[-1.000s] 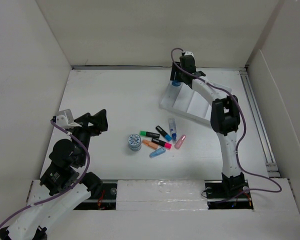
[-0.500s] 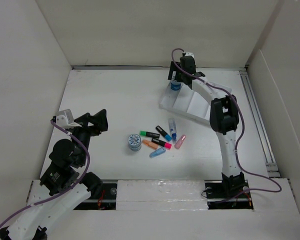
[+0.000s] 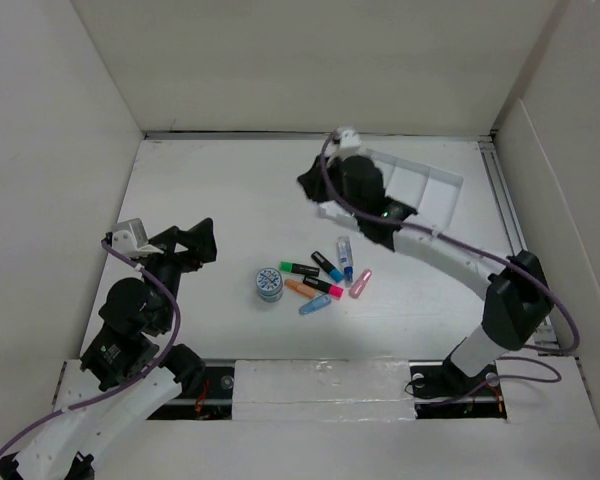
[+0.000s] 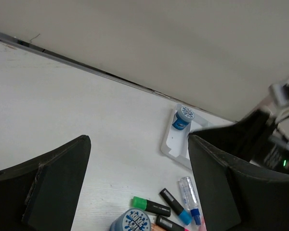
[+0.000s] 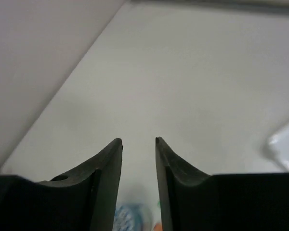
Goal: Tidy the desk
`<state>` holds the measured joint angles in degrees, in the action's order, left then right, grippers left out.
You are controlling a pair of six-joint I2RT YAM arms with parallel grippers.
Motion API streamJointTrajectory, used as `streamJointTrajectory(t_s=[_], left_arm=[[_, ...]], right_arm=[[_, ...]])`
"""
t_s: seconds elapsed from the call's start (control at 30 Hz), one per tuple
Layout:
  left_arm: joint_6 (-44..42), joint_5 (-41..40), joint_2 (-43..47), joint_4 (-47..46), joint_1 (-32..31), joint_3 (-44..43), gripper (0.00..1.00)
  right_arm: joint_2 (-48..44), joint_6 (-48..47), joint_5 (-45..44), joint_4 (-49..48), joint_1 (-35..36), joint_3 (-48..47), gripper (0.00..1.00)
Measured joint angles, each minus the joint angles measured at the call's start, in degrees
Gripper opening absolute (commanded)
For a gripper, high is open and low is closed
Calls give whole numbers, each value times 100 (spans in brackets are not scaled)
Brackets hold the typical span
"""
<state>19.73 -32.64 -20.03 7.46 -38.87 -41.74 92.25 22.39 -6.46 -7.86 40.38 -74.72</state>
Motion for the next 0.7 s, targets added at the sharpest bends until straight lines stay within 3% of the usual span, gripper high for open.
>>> streamJointTrajectory(t_s=[0.03, 0.13, 0.2, 0.4, 0.7], left_arm=[[0, 2, -4, 2, 0, 0, 79], [0, 7, -55, -4, 0, 0, 79], [0, 4, -98, -2, 0, 0, 79], [0, -44, -114, -2, 0, 2, 79], [0, -85, -111, -2, 0, 4, 79]], right_arm=[[-85, 22, -20, -103, 470, 262, 69], [-111, 46, -63, -155, 1657, 981, 98], [-116, 31, -195, 70, 2253, 1552, 100], [4, 9, -544, 656, 2538, 1585, 100], [1043, -26, -962, 822, 2636, 1102, 98]])
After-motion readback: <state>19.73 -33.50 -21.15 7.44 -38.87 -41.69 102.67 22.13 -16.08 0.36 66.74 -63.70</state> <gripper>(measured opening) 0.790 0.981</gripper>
